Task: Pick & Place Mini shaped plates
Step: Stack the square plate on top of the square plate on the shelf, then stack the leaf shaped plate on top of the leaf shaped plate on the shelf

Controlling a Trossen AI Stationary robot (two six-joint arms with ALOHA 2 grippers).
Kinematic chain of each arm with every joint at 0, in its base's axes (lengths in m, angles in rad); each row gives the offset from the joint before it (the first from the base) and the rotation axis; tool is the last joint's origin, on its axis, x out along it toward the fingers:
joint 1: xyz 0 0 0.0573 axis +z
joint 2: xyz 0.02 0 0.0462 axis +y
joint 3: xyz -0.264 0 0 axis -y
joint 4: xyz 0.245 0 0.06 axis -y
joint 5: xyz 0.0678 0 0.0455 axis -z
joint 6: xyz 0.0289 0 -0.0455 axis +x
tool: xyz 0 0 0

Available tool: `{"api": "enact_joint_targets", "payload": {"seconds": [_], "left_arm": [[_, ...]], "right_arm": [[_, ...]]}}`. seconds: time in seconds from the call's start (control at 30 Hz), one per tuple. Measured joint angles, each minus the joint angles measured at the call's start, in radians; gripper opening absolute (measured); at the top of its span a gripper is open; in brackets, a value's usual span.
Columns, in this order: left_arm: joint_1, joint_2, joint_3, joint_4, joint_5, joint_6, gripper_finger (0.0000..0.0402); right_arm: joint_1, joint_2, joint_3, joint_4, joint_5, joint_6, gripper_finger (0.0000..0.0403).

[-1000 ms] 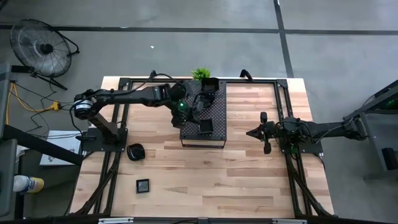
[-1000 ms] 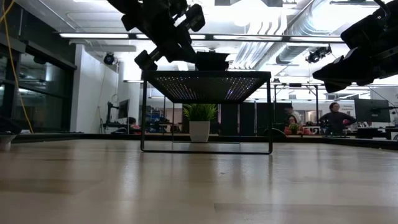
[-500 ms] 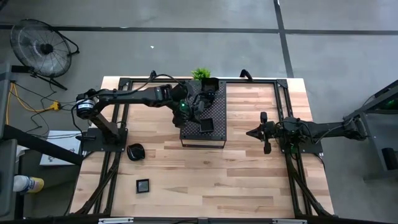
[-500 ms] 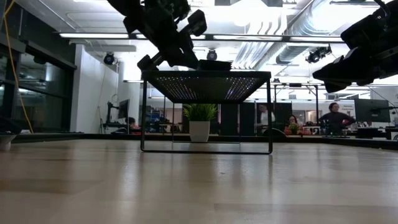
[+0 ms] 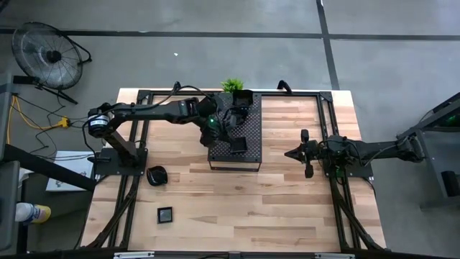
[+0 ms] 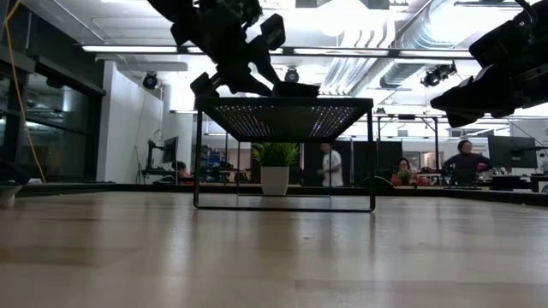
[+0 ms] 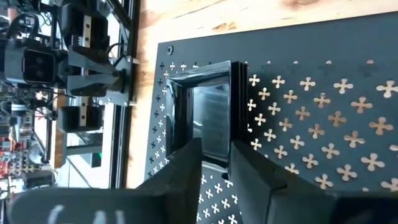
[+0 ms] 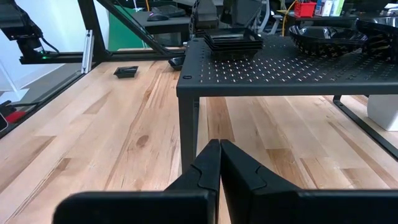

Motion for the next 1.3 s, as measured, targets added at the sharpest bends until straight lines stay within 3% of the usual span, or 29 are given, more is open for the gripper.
{"api": "enact_joint_targets", "payload": {"seconds": [0.2, 0.63, 0.8, 0.97, 1.3], "left_arm": [[0.000, -0.006, 0.035, -0.046, -0.003, -0.015, 0.0100], [0.000, -0.006, 0.069, -0.177, -0.040, -0.034, 0.0102], [0.000, -0.053, 0.069, -0.252, -0.145, -0.073, 0.0102], [0.000, -0.148, 0.069, -0.393, -0.167, -0.227, 0.0101], [-0.023, -0.339, 0.029, -0.725, -0.163, -0.767, 0.0101]], "right_arm": [[0.000, 0.000, 0.000, 0.000, 0.000, 0.000, 0.0005], [0.000, 0.000, 0.000, 0.000, 0.000, 0.000, 0.0005], [0.000, 0.000, 0.000, 0.000, 0.000, 0.000, 0.0004], [0.000, 0.000, 0.000, 0.000, 0.000, 0.000, 0.0004], [0.000, 0.000, 0.000, 0.000, 0.000, 0.000, 0.0005]]}}
